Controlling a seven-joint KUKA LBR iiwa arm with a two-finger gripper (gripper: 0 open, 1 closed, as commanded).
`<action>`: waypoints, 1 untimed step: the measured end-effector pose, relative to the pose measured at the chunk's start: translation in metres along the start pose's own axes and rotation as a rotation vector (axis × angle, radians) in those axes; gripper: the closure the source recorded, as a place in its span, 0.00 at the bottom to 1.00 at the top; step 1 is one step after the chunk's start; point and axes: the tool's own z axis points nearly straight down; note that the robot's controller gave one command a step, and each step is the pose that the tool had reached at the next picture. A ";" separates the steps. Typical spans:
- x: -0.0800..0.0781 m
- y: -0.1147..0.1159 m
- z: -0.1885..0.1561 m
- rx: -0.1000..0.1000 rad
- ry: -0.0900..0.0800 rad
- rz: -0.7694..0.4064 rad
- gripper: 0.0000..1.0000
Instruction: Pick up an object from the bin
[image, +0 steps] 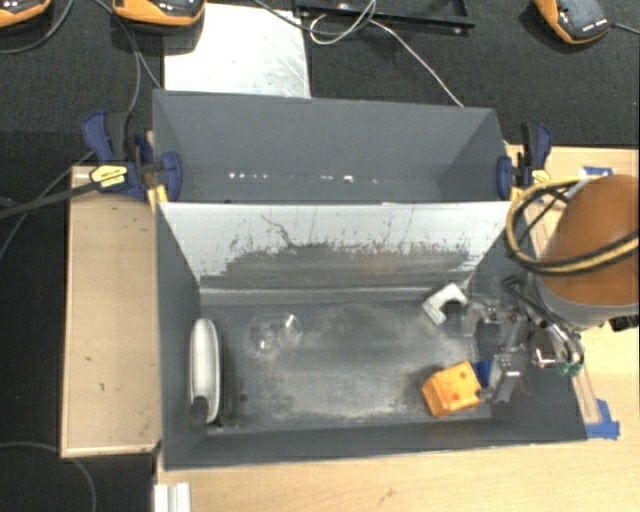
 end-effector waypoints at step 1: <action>-0.002 0.000 -0.004 0.001 -0.009 -0.005 0.00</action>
Offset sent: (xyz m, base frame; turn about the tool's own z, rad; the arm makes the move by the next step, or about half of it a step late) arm -0.0070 -0.0055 -0.1150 -0.1302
